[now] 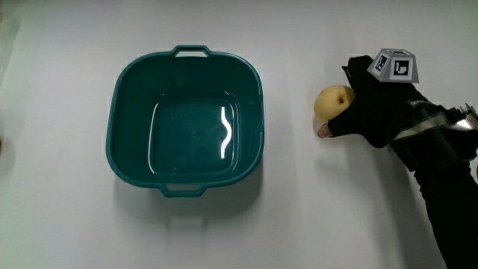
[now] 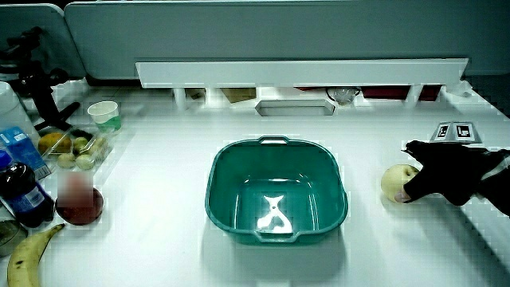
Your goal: Pick pear from desk
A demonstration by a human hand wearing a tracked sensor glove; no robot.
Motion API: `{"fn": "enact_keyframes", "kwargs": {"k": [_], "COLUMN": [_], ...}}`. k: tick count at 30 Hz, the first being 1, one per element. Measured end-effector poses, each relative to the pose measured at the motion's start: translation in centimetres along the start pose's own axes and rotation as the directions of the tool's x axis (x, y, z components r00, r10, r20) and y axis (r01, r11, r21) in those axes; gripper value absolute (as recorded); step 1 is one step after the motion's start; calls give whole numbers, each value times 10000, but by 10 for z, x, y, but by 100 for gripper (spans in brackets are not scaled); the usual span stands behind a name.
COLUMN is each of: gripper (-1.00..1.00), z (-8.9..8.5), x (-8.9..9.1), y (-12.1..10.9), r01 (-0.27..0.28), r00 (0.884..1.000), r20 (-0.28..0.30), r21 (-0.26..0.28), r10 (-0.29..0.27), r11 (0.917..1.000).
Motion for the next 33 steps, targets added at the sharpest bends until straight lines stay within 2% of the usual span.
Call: {"fn": "enact_keyframes", "kwargs": {"k": [1,2,3,4,6,7,9,12,14,20,21,25,27,31,33], "gripper": [0,0,0,0,0,0,0,0,7,29,32,46,54,68,75], "z": [-1,-2,-2,-3,-4,-5,-6,-5,-5,-3,-3,-3,-3,-2,-2], "x": [0,2,1,2,0,2,3,1,1,1,1,1,2,-1,0], "y": [0,3,3,5,3,6,9,6,6,5,5,4,6,2,4], "r01": [-85,155,1,203,17,59,250,54,-63,-123,-277,-396,-106,-372,-337], "r00": [9999,9999,10000,9998,10000,10000,9996,9998,10000,9999,9996,9991,9999,9993,9994], "r20": [-111,-25,-20,-22,-8,-17,131,198,52,46,-91,-100,-60,18,-13], "r21": [-141,-40,-77,-99,-36,-203,-109,228,165,745,682,1011,1015,1272,1394], "r10": [84,-155,-2,-203,-17,-59,-249,-58,62,120,284,408,112,373,342], "r11": [9999,9999,10000,9997,10000,9998,9996,9997,9998,9971,9973,9941,9948,9912,9897]}}
